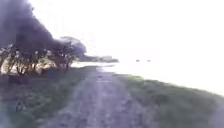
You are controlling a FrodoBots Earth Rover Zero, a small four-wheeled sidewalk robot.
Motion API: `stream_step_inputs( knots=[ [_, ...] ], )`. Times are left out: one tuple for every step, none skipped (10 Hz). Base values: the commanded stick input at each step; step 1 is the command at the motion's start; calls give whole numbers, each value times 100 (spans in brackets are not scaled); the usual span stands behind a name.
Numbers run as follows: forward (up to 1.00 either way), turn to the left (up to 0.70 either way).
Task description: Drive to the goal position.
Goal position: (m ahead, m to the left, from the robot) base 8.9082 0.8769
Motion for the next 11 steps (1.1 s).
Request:
stream_step_inputs(
  knots=[
    [100, 0],
    [100, 0],
    [100, 0],
    [100, 0],
    [100, 0],
    [100, 0],
    [100, 0],
    [100, 0],
    [100, 0],
    [100, 20],
    [100, 34]
  ],
)
